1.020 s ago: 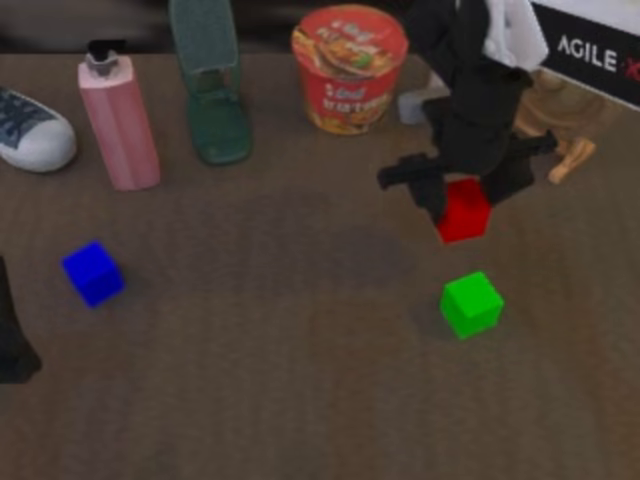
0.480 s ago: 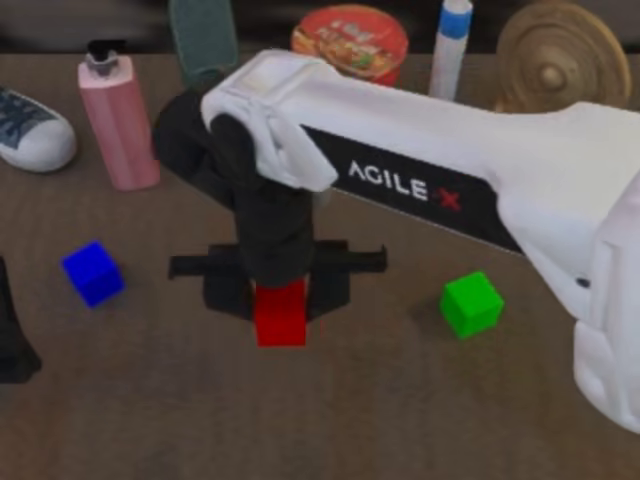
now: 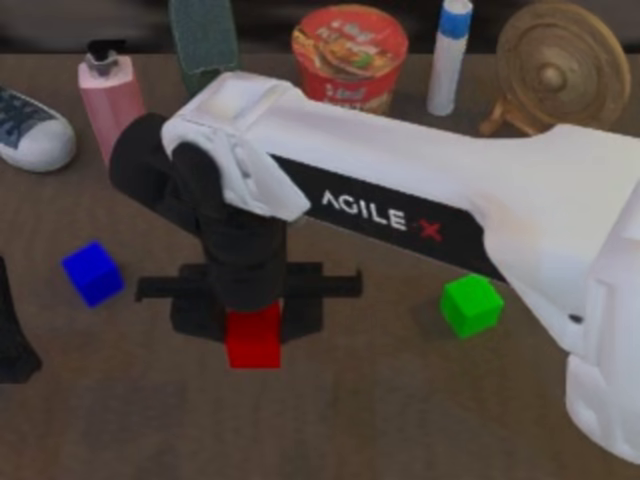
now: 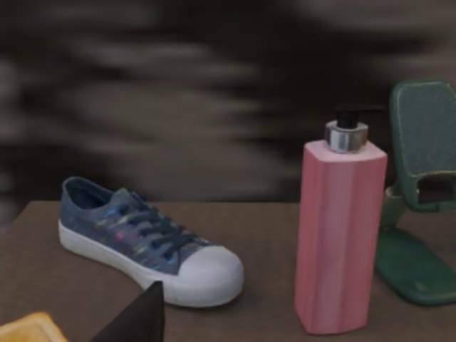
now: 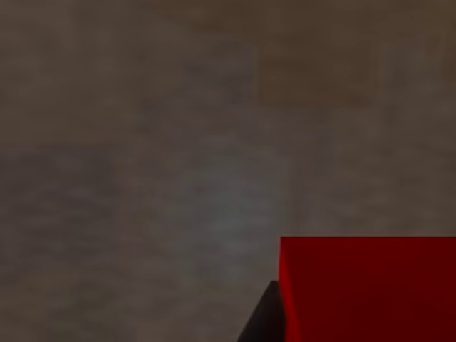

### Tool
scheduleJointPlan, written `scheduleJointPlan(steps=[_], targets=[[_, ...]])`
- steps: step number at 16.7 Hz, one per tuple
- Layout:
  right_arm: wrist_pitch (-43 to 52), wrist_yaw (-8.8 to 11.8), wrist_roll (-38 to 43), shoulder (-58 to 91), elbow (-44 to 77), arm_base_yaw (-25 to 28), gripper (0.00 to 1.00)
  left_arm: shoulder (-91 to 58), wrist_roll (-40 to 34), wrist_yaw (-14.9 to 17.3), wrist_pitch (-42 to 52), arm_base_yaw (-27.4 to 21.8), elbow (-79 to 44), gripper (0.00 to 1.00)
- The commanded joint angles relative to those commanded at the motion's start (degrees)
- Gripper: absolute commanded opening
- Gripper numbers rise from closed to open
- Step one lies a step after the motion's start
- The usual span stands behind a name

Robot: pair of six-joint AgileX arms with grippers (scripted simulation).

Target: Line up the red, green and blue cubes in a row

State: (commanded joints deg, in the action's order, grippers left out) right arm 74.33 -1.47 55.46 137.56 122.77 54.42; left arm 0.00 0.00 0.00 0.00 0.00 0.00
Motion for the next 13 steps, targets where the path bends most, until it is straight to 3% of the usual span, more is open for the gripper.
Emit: scheduleJointPlan(steps=[9,13], targets=[[-13.22,-0.13,0.17,2.51,-10.47,0.32,0.00,0.00,0.00,0.00,0.00,0.00,0.00,1.00],[-13.75,-0.15,0.18,2.67,-10.98,0.36,0.00,0.00,0.00,0.00,0.00,0.00,0.00,1.00]])
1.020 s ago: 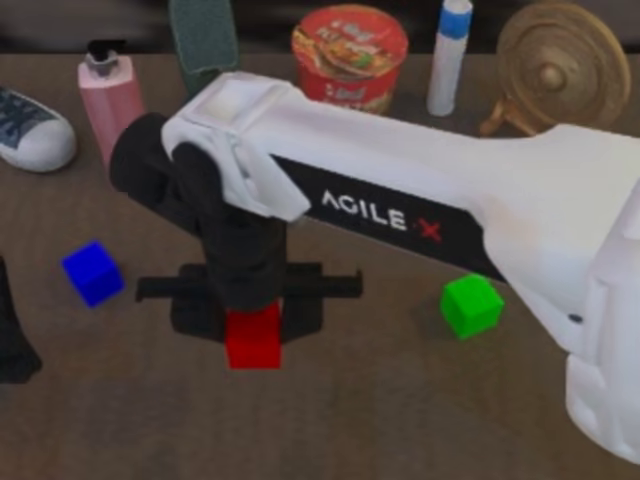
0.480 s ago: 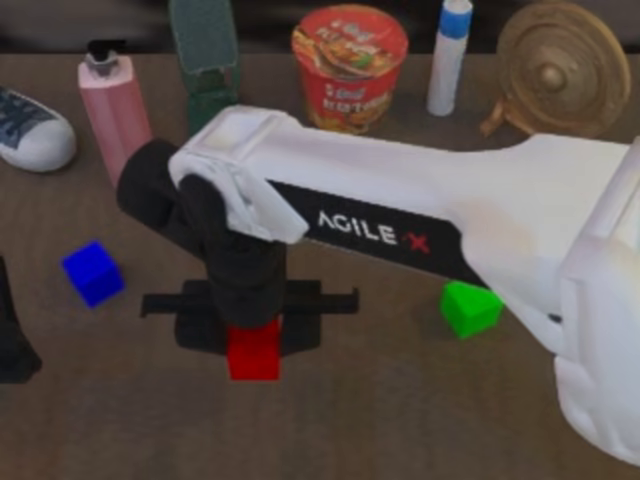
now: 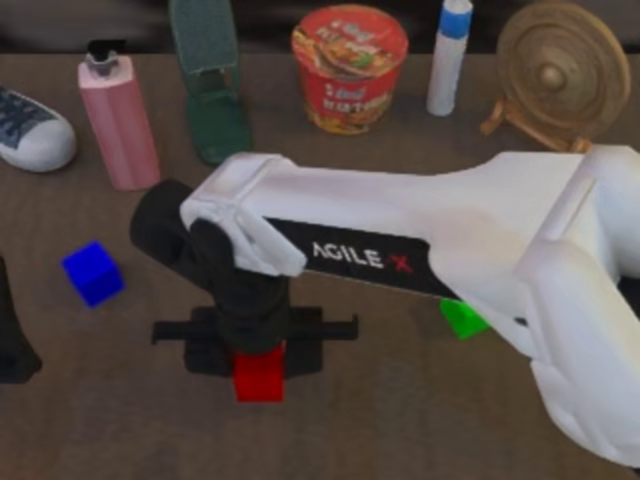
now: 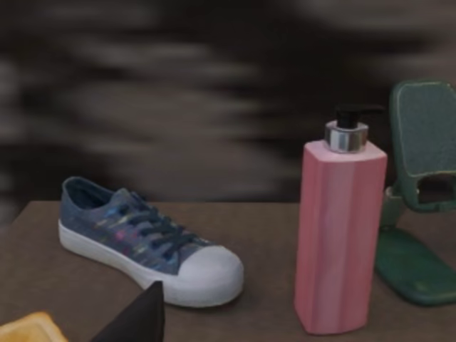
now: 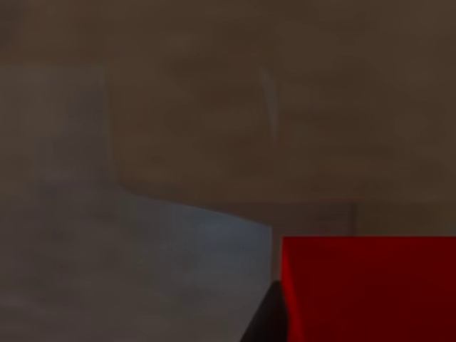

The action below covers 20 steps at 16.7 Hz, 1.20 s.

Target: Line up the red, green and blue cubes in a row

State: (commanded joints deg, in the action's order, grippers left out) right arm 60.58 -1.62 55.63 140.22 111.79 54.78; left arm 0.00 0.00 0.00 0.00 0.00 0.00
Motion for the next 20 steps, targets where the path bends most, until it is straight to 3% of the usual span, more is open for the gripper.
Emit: scheduleJointPlan(steps=[13,20], targets=[[0.00,0.00,0.00,0.00,0.00,0.00,0.98,0.00,0.00,0.00,0.00,0.00,0.00,1.00],[0.00,0.00,0.00,0.00,0.00,0.00,1.00,0.00,0.00,0.00,0.00,0.00,0.00,1.00]])
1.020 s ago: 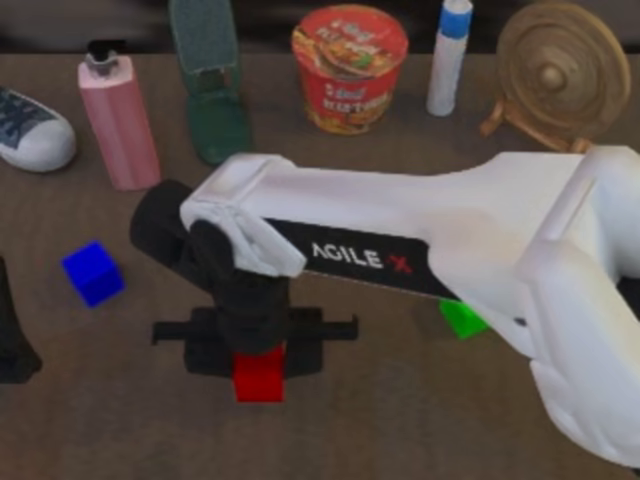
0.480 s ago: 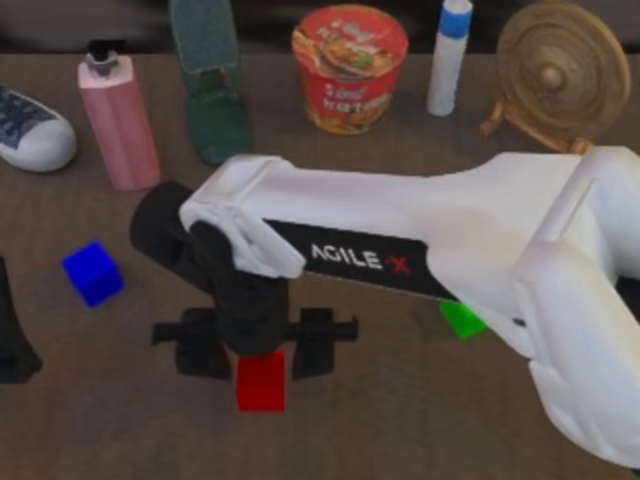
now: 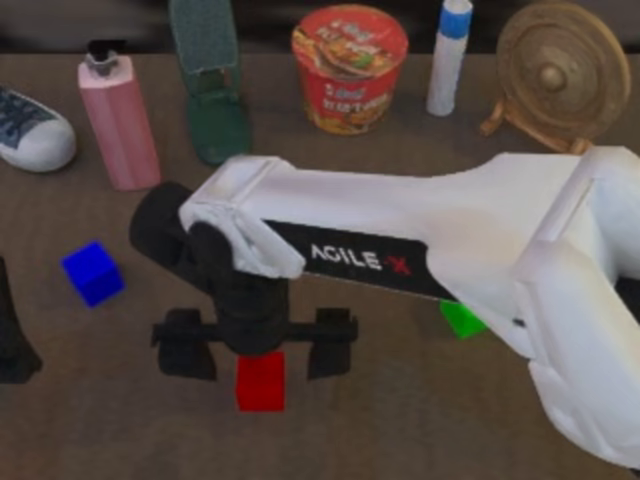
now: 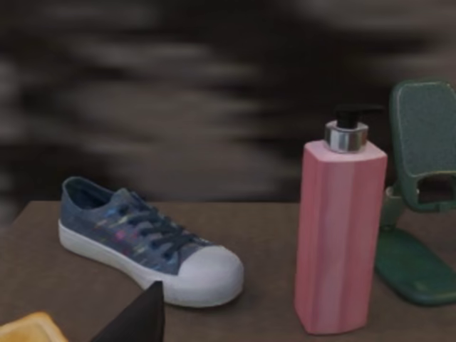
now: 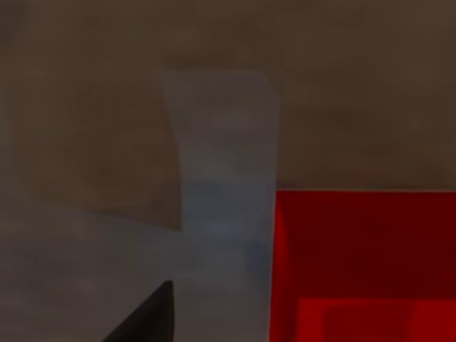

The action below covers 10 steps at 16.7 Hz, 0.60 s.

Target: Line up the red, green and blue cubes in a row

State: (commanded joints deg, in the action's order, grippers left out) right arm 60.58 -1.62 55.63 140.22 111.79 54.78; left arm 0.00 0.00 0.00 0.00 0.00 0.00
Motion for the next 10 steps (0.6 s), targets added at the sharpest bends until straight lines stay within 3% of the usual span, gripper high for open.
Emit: scheduleJointPlan(steps=[4,10], targets=[[1.00,-0.01,0.00,-0.18,0.98,0.02,1.00,0.00,0.00,0.00,0.00,0.00,0.00,1.00],[12.64,0.05,0.16,-2.73,9.61,0.51,1.00,0.00,0.00,0.00,0.00,0.00,0.00,1.00]])
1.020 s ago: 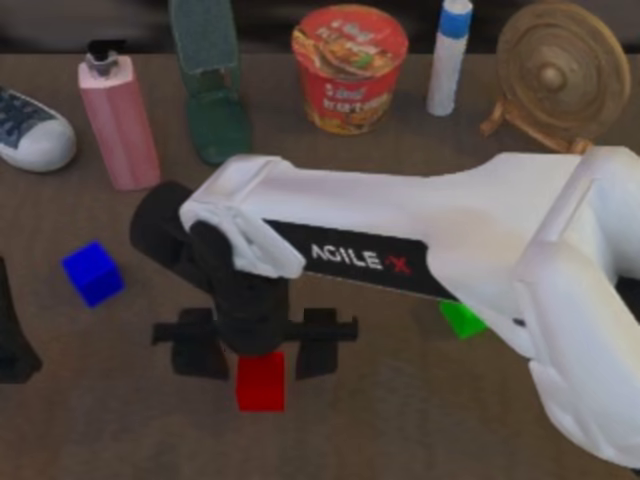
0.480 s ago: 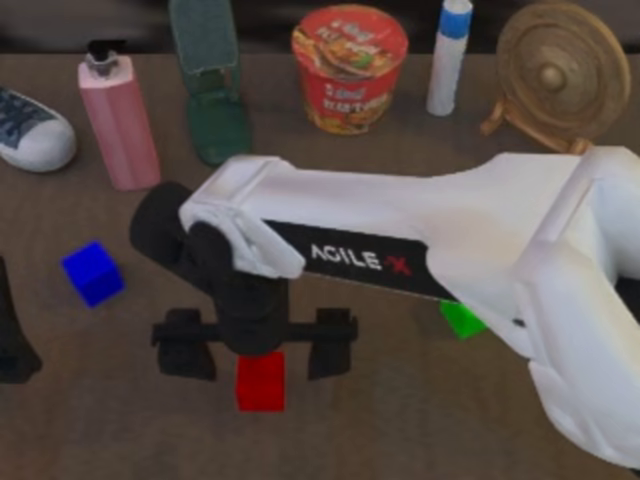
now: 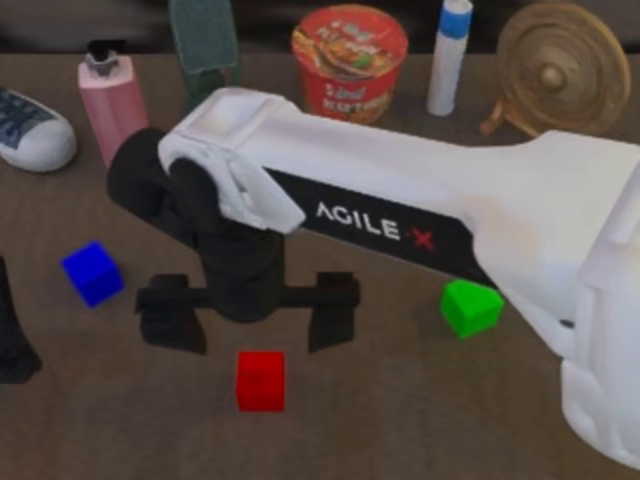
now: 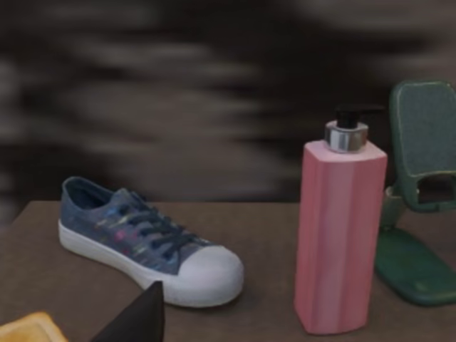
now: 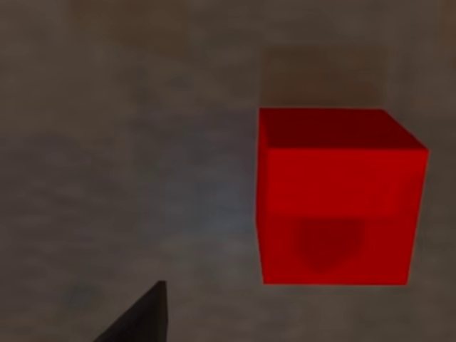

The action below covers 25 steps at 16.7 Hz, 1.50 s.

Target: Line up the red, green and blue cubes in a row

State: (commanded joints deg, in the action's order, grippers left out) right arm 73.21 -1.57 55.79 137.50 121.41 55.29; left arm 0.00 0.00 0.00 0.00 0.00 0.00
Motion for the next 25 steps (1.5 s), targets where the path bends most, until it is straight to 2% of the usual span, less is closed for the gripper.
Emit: scheduleJointPlan(steps=[6,9,13,21,25], targets=[[0.75,-0.01,-0.18,-0.27,0.66,-0.35,1.00,0.00,0.00,0.00,0.00,0.00,0.00,1.00],[-0.35,0.05,-4.03,-1.66,-1.75,-2.37,1.00,0.00,0.00,0.00,0.00,0.00,0.00,1.00],[-3.48,0.38,-15.69,-5.70,-9.14,-8.69,1.00,0.00,0.00,0.00,0.00,0.00,0.00,1.00],[-10.97,1.35,-46.55,-15.56,-27.89,-24.04,1.00,0.00,0.00,0.00,0.00,0.00,0.00,1.00],[-13.15,1.46,-52.59,-18.36,-32.22,-27.78,1.00,0.00,0.00,0.00,0.00,0.00,0.00,1.00]])
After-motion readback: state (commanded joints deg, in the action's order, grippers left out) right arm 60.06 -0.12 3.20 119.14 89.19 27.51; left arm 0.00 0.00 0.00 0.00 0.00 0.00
